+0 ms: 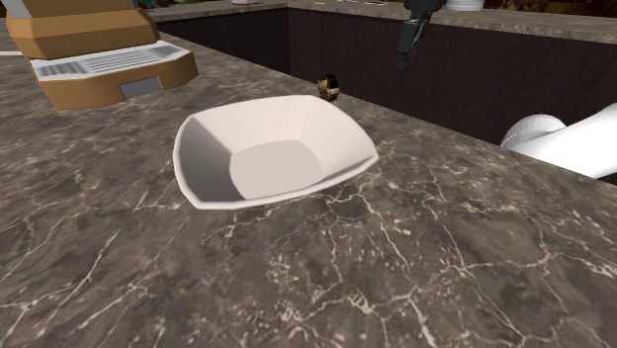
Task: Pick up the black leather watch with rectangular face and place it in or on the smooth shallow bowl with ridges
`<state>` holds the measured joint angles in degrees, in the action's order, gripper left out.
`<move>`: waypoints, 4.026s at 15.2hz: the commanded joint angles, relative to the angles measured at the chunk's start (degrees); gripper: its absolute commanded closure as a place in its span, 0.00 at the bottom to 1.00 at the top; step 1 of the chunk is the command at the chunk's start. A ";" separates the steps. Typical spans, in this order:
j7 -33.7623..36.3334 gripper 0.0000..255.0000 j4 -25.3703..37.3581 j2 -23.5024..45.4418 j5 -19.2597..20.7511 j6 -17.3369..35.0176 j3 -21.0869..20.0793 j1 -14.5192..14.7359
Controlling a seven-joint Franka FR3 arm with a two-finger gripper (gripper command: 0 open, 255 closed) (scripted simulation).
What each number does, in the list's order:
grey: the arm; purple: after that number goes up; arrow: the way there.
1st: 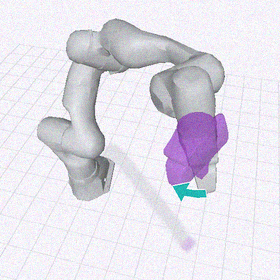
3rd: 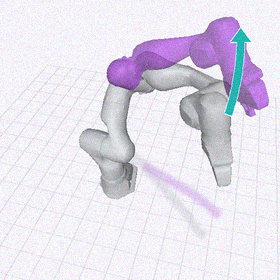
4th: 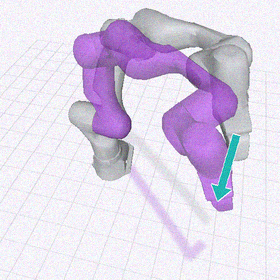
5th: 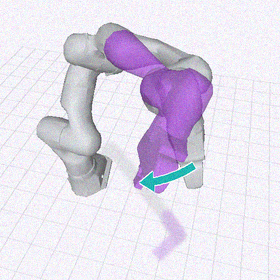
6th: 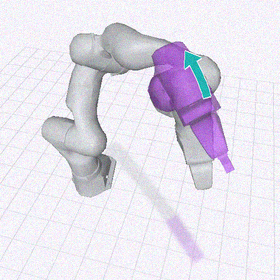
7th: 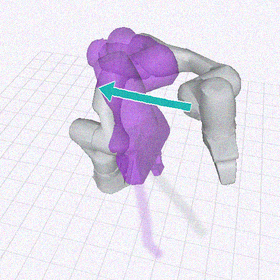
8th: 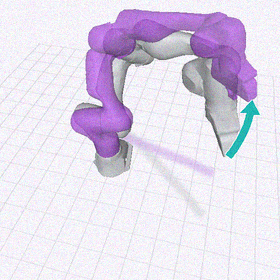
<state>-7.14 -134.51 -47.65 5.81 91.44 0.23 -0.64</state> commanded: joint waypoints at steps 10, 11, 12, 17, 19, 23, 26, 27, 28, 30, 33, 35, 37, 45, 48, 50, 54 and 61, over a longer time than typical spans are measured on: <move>-1.14 0.00 9.80 11.31 -6.00 -0.73 -6.30 6.95; -1.28 0.00 11.03 12.57 -6.56 -0.90 -6.99 7.64; -1.42 0.00 12.28 13.83 -7.10 -1.09 -7.68 8.31; -2.06 0.00 18.95 20.13 -9.48 -2.32 -11.19 11.47; -2.27 0.00 21.81 22.67 -10.27 -2.95 -12.61 12.67; -2.49 0.00 22.12 24.18 -10.89 -1.95 -13.74 13.61; -2.60 0.00 19.29 23.62 -11.04 0.33 -13.81 13.70; -2.63 0.00 18.37 23.46 -11.09 1.08 -13.84 13.73; -2.66 0.00 17.47 23.31 -11.14 1.84 -13.87 13.75; -2.68 0.00 16.95 23.23 -11.17 2.28 -13.88 13.77; -2.68 0.00 16.95 23.23 -11.17 2.28 -13.88 13.77; -2.68 0.00 16.95 23.23 -11.17 2.28 -13.88 13.77; -2.68 1.00 16.97 23.24 -11.16 2.27 -13.88 13.77; -2.68 1.00 16.97 23.24 -11.17 2.27 -13.89 13.77; -2.62 1.00 18.75 23.51 -11.07 0.76 -13.82 13.71; -2.56 1.00 20.62 23.87 -10.97 -0.75 -13.77 13.65; -2.41 1.00 24.49 24.71 -10.76 -3.80 -13.69 13.53; -2.06 1.00 31.85 26.69 -10.36 -9.20 -13.66 13.33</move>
<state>-9.22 -103.71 -21.25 -4.62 83.03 -13.45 12.73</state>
